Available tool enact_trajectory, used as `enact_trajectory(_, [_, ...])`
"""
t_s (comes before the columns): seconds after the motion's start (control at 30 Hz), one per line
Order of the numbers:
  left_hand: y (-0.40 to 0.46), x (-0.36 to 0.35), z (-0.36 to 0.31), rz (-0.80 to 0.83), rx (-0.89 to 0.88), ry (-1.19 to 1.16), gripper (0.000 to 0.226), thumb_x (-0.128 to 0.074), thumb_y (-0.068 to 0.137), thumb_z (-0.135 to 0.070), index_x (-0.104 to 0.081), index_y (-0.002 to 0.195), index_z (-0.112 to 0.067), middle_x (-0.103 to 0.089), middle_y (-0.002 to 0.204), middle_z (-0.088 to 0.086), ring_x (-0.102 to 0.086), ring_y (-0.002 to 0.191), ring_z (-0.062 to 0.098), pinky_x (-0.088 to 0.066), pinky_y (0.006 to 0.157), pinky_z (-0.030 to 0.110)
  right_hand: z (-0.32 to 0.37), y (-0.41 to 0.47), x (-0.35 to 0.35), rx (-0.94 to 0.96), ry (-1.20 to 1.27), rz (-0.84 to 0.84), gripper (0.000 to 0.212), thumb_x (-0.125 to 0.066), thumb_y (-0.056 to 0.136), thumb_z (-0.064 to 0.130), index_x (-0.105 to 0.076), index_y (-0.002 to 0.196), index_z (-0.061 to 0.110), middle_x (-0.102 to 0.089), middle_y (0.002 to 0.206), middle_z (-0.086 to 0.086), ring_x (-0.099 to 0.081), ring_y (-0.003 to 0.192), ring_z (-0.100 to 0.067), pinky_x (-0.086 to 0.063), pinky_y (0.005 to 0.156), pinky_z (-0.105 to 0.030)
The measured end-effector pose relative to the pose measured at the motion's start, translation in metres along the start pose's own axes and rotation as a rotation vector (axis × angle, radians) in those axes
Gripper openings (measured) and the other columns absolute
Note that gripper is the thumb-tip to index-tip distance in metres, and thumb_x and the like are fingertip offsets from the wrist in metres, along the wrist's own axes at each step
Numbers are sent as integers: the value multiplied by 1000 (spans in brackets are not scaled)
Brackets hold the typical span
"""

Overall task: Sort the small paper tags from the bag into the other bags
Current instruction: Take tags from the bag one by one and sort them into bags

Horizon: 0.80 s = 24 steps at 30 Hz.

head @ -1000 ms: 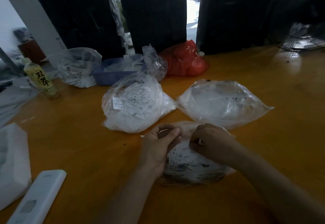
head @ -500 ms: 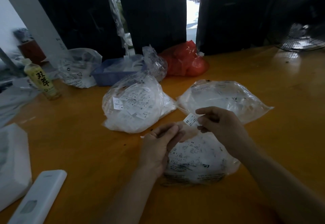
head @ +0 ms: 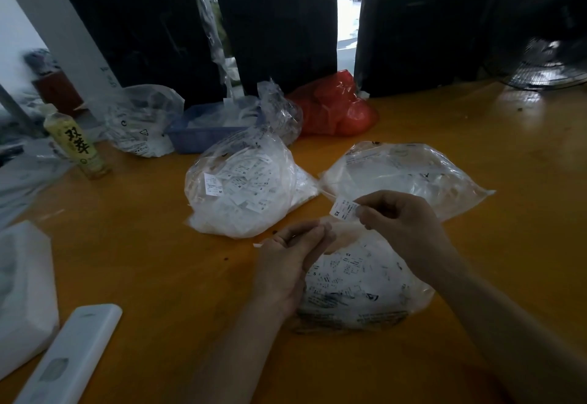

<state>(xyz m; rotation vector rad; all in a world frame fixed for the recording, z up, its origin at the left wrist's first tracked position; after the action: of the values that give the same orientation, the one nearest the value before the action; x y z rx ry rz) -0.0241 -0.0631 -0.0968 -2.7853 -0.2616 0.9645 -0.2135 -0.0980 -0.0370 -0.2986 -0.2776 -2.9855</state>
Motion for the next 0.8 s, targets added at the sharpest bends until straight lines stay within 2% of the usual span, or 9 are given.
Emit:
enact_trajectory(0.07, [0, 0, 0, 0, -6, -2, 21, -82, 70, 1, -79, 91, 0, -75, 108, 30, -77, 100, 35, -63, 77, 26, 4, 1, 2, 55, -66, -40, 11, -70, 95, 23, -77, 95, 32, -75, 84, 11, -69, 77, -28, -57, 65, -40])
enact_trajectory(0.13, [0, 0, -1, 5, -8, -12, 25, -83, 69, 0, -78, 93, 1, -75, 109, 29, -77, 101, 35, -63, 77, 27, 11, 0, 4, 132, -162, -66, 13, -69, 96, 23, -74, 95, 35, -73, 83, 17, -66, 68, -8, -52, 57, -23])
enact_trajectory(0.23, [0, 0, -1, 5, -5, -23, 31, -83, 69, -2, -76, 98, 2, -75, 109, 28, -77, 101, 34, -63, 78, 27, 18, -3, 4, 234, -284, -73, 14, -70, 95, 18, -73, 99, 31, -72, 82, 17, -66, 77, -1, -51, 65, -13])
enact_trajectory(0.4, [-1, -2, -3, 15, -17, -23, 36, -82, 71, -2, -71, 104, 5, -75, 111, 27, -77, 103, 32, -63, 79, 26, 26, -8, -2, 305, -418, -64, 13, -71, 94, 14, -74, 102, 24, -67, 86, 18, -63, 84, -1, -49, 72, -10])
enact_trajectory(0.5, [-3, -3, -4, 6, -39, 27, 33, -86, 67, -7, -76, 98, 0, -76, 109, 26, -77, 102, 31, -63, 78, 25, 27, -8, -7, 323, -497, -40, 11, -71, 94, 14, -75, 103, 20, -63, 86, 21, -61, 82, -2, -51, 74, -15])
enact_trajectory(0.6, [-5, -3, -7, -16, -95, 147, 23, -88, 68, -16, -82, 89, -10, -78, 104, 23, -78, 99, 29, -61, 75, 23, 28, -9, -11, 355, -535, -4, 12, -70, 94, 12, -75, 103, 18, -59, 86, 24, -61, 78, 0, -51, 73, -13])
enact_trajectory(0.73, [-10, -3, -11, -21, -162, 323, 28, -85, 76, -23, -80, 101, -12, -80, 99, 12, -79, 92, 25, -62, 71, 23, 25, -9, -15, 381, -570, 80, 14, -70, 94, 13, -75, 105, 20, -64, 90, 14, -61, 77, -3, -56, 71, -24])
enact_trajectory(0.8, [-11, -4, -13, -10, -195, 422, 24, -84, 82, -22, -79, 105, -14, -81, 99, 7, -79, 91, 24, -62, 69, 25, 22, -9, -19, 390, -580, 134, 15, -69, 95, 14, -76, 107, 21, -64, 92, 15, -61, 78, -3, -55, 72, -25])
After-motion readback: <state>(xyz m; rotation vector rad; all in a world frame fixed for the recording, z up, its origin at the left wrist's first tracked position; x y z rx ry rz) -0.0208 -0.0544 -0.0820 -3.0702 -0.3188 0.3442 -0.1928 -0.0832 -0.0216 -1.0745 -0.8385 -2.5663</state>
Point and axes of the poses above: each hand's wrist, its own y-axis towards the middle knuckle, its own x-axis out of the back of the hand, z = x × y, the point moved 7 cm from there along y, towards the middle knuckle
